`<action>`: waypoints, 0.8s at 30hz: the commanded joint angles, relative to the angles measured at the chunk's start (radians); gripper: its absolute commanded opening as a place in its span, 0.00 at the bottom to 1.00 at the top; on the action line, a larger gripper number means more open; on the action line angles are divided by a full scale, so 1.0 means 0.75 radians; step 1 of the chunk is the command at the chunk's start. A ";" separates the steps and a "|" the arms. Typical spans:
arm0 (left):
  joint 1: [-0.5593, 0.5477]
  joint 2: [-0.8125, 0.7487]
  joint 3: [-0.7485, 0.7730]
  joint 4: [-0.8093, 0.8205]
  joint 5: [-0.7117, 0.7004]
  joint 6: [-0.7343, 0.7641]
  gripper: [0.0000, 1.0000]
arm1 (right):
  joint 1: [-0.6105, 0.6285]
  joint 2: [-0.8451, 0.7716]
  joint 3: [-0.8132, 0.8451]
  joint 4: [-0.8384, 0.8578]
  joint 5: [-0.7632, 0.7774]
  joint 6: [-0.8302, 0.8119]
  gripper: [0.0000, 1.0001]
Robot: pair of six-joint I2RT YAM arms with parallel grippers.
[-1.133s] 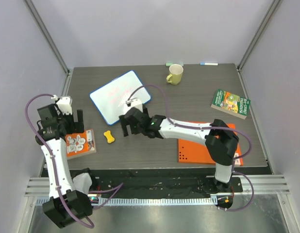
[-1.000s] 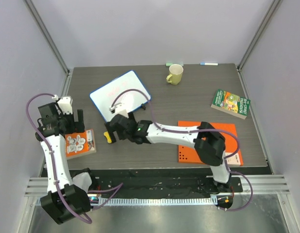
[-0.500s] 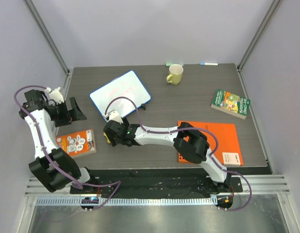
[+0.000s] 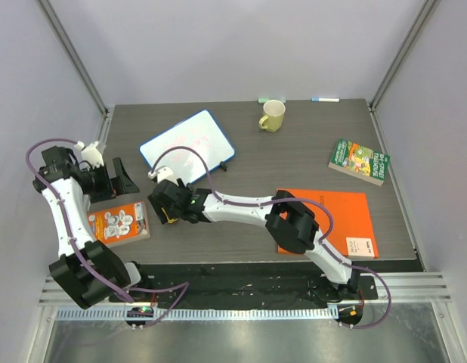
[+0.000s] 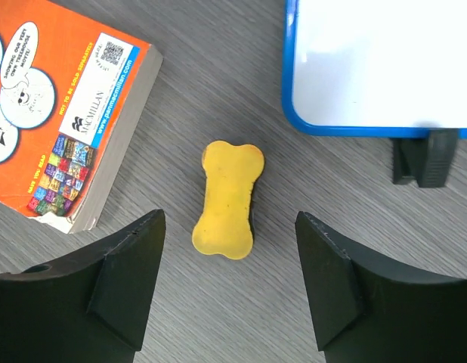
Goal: Erase the whiteboard
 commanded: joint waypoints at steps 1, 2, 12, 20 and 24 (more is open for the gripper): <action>0.005 -0.020 -0.031 0.001 0.064 0.022 1.00 | 0.006 0.058 0.061 0.030 -0.064 -0.015 0.72; 0.007 -0.022 -0.031 0.001 0.068 0.024 1.00 | 0.006 0.076 0.067 0.028 -0.064 -0.015 0.72; 0.007 -0.012 -0.026 -0.065 0.142 0.073 1.00 | -0.001 0.164 0.110 0.022 -0.058 0.016 0.54; 0.007 -0.010 -0.049 -0.036 0.123 0.067 1.00 | -0.001 0.130 0.039 0.001 0.030 0.053 0.20; 0.007 0.013 -0.071 0.054 0.068 0.010 1.00 | 0.002 0.026 -0.072 0.008 0.038 0.055 0.08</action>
